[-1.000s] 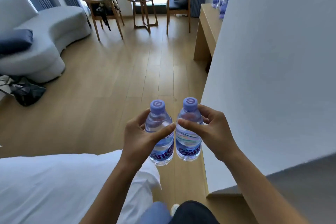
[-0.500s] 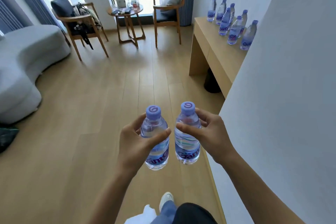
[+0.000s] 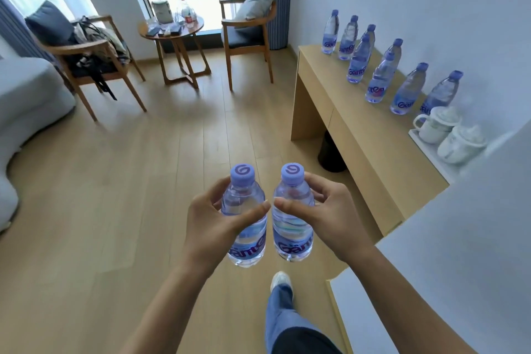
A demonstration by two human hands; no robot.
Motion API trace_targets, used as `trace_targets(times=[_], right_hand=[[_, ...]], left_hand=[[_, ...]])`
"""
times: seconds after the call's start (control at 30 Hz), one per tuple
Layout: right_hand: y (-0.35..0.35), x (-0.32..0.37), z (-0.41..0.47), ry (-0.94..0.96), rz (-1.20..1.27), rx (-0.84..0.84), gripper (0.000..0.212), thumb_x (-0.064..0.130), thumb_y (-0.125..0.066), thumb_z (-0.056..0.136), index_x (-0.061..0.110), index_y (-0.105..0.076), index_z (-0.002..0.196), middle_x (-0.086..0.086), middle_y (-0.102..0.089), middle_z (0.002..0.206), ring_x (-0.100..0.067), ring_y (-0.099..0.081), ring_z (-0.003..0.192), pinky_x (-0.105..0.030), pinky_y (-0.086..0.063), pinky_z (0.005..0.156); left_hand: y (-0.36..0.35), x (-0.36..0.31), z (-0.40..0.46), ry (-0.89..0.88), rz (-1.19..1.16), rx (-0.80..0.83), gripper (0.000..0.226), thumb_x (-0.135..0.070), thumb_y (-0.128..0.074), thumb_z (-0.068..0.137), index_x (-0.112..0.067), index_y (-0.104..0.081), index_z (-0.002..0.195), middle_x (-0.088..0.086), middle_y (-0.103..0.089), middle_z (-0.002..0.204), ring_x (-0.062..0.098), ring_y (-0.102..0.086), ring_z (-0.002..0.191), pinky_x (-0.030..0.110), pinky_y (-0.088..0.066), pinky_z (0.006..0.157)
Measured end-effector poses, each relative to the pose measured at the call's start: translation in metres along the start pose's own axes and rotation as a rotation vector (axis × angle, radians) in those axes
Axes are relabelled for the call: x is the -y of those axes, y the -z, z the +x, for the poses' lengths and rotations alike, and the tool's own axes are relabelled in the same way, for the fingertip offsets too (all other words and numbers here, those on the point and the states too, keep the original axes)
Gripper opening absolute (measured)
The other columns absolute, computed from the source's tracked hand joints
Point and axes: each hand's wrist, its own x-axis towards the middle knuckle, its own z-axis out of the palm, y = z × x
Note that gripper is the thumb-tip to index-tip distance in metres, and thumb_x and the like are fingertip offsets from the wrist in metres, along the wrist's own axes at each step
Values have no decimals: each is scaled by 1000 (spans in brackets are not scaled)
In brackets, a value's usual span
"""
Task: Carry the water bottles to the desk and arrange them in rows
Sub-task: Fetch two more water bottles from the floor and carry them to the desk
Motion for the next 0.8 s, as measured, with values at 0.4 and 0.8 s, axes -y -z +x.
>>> trace_targets(times=[0.4, 0.8], right_hand=[[61, 4, 215, 3, -34, -122, 37, 25, -86, 75, 22, -72, 109, 8, -77, 91, -9, -74, 86, -25, -59, 81], [116, -24, 355, -55, -63, -469, 44, 52, -84, 63, 31, -74, 101, 11, -77, 91, -8, -73, 87, -35, -60, 84]], left_hand=[[-52, -3, 242, -17, 26, 58, 43, -43, -86, 54, -33, -72, 94, -9, -76, 87, 7, -72, 80, 15, -54, 66], [-128, 17, 445, -66, 55, 394, 36, -30, -91, 63, -31, -72, 93, -7, -76, 86, 8, -72, 79, 18, -55, 65]])
